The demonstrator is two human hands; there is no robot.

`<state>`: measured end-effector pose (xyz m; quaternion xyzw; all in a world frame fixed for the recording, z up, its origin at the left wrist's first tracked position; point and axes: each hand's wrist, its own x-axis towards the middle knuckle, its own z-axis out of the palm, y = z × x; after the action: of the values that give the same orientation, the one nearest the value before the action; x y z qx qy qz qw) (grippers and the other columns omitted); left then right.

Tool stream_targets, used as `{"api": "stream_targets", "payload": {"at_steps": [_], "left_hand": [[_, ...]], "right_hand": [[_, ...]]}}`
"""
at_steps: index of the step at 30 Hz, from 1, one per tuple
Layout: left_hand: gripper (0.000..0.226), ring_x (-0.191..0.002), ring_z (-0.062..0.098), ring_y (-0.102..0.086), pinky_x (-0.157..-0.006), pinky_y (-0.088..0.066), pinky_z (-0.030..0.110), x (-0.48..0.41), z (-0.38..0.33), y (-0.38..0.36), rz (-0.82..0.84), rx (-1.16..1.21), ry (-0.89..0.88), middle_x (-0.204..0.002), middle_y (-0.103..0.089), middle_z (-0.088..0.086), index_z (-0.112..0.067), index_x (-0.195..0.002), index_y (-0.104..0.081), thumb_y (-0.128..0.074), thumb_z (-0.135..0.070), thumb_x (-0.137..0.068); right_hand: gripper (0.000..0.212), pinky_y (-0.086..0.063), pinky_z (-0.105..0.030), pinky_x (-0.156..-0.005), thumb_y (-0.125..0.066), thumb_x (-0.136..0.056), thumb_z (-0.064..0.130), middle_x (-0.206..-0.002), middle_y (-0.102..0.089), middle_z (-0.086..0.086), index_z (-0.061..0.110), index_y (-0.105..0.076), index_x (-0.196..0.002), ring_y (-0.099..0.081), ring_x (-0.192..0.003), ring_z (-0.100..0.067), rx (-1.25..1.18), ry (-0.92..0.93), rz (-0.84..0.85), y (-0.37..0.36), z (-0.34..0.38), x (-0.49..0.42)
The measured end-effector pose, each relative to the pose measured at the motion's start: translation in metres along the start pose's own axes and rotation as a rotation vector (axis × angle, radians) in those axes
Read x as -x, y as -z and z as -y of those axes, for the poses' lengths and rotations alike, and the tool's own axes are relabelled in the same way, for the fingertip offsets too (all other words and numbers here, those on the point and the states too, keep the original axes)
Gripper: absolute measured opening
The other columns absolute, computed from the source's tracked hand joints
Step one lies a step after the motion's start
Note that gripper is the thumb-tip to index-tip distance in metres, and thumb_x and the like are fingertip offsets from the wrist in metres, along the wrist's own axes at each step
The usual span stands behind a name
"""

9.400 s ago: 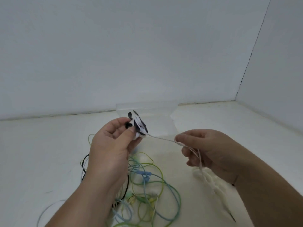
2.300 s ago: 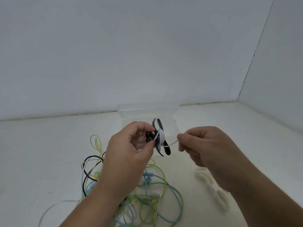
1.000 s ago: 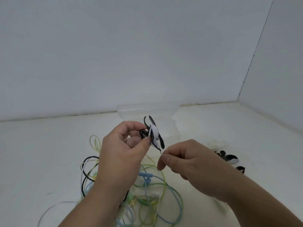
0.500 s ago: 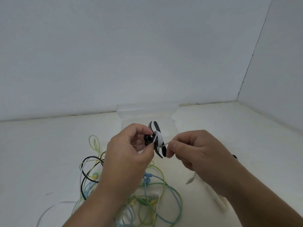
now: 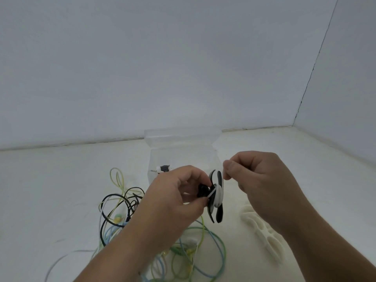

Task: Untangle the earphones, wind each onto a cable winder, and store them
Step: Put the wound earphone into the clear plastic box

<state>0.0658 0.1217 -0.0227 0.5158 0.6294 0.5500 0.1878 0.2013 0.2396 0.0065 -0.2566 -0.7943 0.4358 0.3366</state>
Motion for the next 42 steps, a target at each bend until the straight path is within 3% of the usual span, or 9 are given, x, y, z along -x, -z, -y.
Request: {"api": "stream_targets", "payload": {"at_steps": [6,10,16,18,22,26,30,36,42], "left_hand": [[0.028,-0.083,0.021,-0.075,-0.083,-0.060,0.037,0.001,0.000,0.001,0.065,0.037,0.009,-0.084,-0.075,0.004,-0.021,-0.086,-0.069,-0.072,0.006,-0.081],[0.021,-0.083,0.028,-0.074,-0.081,-0.060,0.037,0.001,-0.002,0.002,0.098,0.207,0.030,-0.085,-0.075,0.010,-0.018,-0.087,-0.070,-0.072,-0.001,-0.076],[0.023,-0.088,0.025,-0.072,-0.081,-0.058,0.031,0.000,-0.003,0.001,0.111,0.366,0.001,-0.091,-0.073,0.017,-0.012,-0.086,-0.070,-0.076,0.003,-0.070],[0.024,-0.085,0.024,-0.072,-0.077,-0.059,0.031,-0.001,-0.004,0.000,0.068,0.386,-0.019,-0.087,-0.073,0.015,-0.015,-0.083,-0.071,-0.077,0.003,-0.068],[0.026,-0.073,0.021,-0.071,-0.069,-0.058,0.028,-0.004,-0.006,0.003,-0.148,0.443,-0.006,-0.079,-0.074,0.010,-0.020,-0.081,-0.074,-0.079,-0.003,-0.061],[0.029,-0.071,0.017,-0.069,-0.069,-0.056,0.024,-0.006,-0.003,0.008,-0.296,0.434,0.017,-0.074,-0.072,0.005,-0.021,-0.082,-0.074,-0.090,-0.010,-0.059],[0.030,-0.066,0.011,-0.067,-0.067,-0.053,0.022,-0.006,-0.001,0.010,-0.385,0.425,0.055,-0.071,-0.071,-0.001,-0.016,-0.089,-0.072,-0.078,-0.018,-0.060],[0.024,-0.072,0.020,-0.072,-0.080,-0.058,0.039,-0.007,0.002,0.010,-0.404,0.285,0.109,-0.086,-0.072,0.009,-0.023,-0.088,-0.075,-0.078,-0.003,-0.077],[0.030,-0.073,0.018,-0.074,-0.072,-0.054,0.027,-0.005,0.000,0.009,-0.375,0.196,0.111,-0.079,-0.074,-0.003,-0.031,-0.087,-0.072,-0.076,-0.002,-0.082]], "right_hand": [[0.030,-0.032,-0.015,-0.045,-0.069,-0.088,0.028,-0.043,-0.036,0.010,0.011,-0.065,-0.063,-0.034,-0.043,-0.006,0.118,0.074,-0.050,-0.001,-0.004,-0.003],[0.030,-0.027,-0.014,-0.044,-0.070,-0.087,0.029,-0.046,-0.034,0.008,0.007,-0.066,-0.067,-0.028,-0.043,-0.007,0.004,0.020,-0.068,0.002,-0.008,-0.005],[0.038,-0.018,-0.031,-0.049,-0.061,-0.095,0.026,-0.057,-0.034,-0.008,0.010,-0.062,-0.060,-0.024,-0.051,-0.018,-0.166,-0.185,0.200,-0.004,-0.012,-0.004],[0.040,-0.017,-0.030,-0.048,-0.057,-0.097,0.028,-0.058,-0.034,-0.008,0.010,-0.059,-0.061,-0.023,-0.051,-0.016,-0.171,-0.206,0.267,-0.008,-0.011,-0.003],[0.040,-0.017,-0.025,-0.047,-0.052,-0.100,0.025,-0.054,-0.034,-0.001,-0.010,-0.059,-0.083,-0.023,-0.047,-0.011,-0.171,-0.248,0.321,-0.015,-0.017,-0.003],[0.034,-0.023,-0.019,-0.044,-0.048,-0.103,0.020,-0.053,-0.035,0.003,0.006,-0.068,-0.079,-0.026,-0.047,-0.010,-0.235,-0.274,0.432,-0.021,-0.015,-0.001],[0.032,-0.026,-0.018,-0.045,-0.049,-0.103,0.016,-0.052,-0.038,0.006,0.009,-0.073,-0.083,-0.028,-0.046,-0.009,-0.201,-0.236,0.452,-0.017,-0.013,0.000],[0.022,-0.029,-0.024,-0.051,-0.059,-0.097,0.022,-0.057,-0.041,0.007,0.021,-0.077,-0.085,-0.033,-0.049,-0.011,-0.054,-0.147,0.457,-0.013,-0.011,0.001],[0.025,-0.029,-0.028,-0.052,-0.060,-0.097,0.027,-0.059,-0.036,-0.002,0.018,-0.075,-0.079,-0.032,-0.052,-0.015,-0.035,-0.134,0.380,-0.012,-0.009,0.001]]}}
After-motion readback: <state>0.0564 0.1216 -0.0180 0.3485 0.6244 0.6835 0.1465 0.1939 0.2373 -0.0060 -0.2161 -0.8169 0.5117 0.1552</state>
